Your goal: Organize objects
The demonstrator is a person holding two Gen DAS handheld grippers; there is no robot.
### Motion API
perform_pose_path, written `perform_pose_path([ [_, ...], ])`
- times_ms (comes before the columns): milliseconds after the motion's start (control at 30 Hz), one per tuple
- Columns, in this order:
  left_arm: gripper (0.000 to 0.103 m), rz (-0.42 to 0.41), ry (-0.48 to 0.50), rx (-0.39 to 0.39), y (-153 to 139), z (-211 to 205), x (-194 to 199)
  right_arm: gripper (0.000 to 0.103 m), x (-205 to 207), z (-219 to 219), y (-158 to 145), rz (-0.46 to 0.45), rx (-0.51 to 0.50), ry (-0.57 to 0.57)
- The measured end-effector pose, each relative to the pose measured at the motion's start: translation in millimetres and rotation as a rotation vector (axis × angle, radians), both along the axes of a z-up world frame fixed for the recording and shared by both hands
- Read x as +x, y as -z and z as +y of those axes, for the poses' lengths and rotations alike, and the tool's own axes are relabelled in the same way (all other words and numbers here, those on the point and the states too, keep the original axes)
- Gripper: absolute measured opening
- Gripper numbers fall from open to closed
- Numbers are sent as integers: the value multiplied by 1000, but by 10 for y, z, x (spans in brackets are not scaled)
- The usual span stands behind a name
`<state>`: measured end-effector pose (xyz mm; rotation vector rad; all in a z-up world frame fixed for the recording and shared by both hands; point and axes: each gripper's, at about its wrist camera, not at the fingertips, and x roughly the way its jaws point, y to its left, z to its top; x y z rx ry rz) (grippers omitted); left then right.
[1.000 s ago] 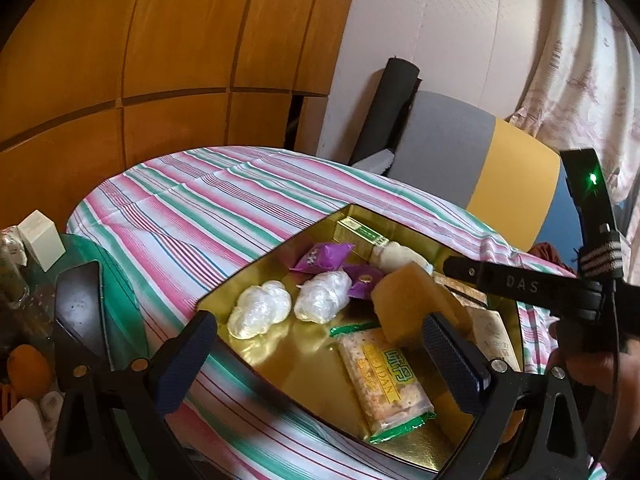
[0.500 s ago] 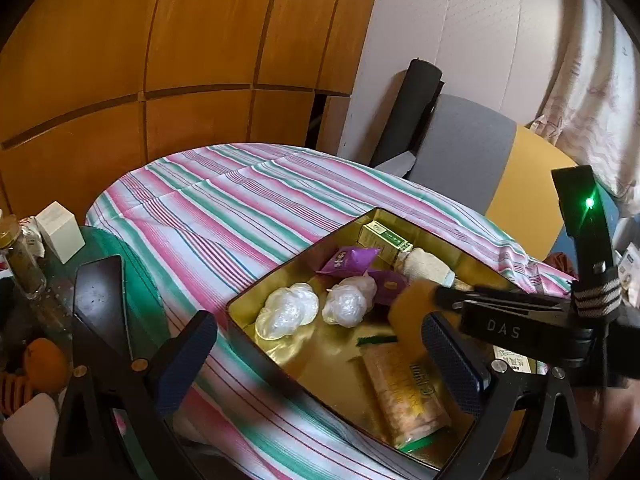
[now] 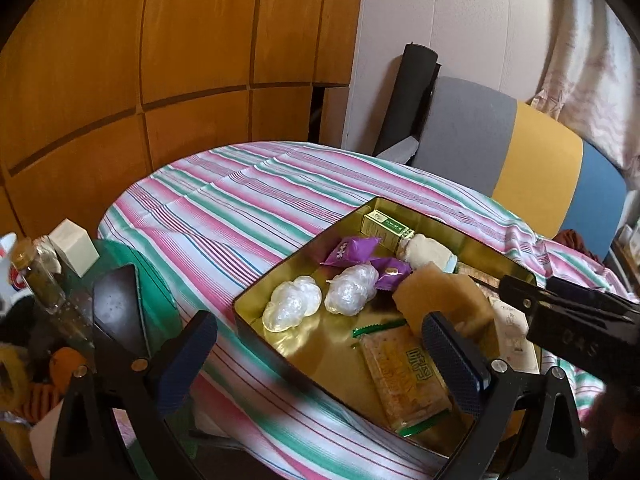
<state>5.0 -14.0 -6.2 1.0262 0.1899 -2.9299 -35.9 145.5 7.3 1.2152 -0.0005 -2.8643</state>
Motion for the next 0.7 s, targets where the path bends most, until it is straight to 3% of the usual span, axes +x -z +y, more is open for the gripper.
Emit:
perform_pose_path([
  [200, 103, 18, -14, -89, -92, 51, 65, 69, 160, 32, -58, -2, 10, 73],
  [367, 103, -43, -3, -193, -94, 162, 41, 69, 258, 45, -67, -8, -1, 127],
  [567, 103, -75, -24, -152, -133, 100, 37, 69, 351, 75, -84, -1, -21, 173],
  [700, 103, -171, -70, -144, -108, 45, -63, 69, 378, 68, -100, -15, -10, 218],
])
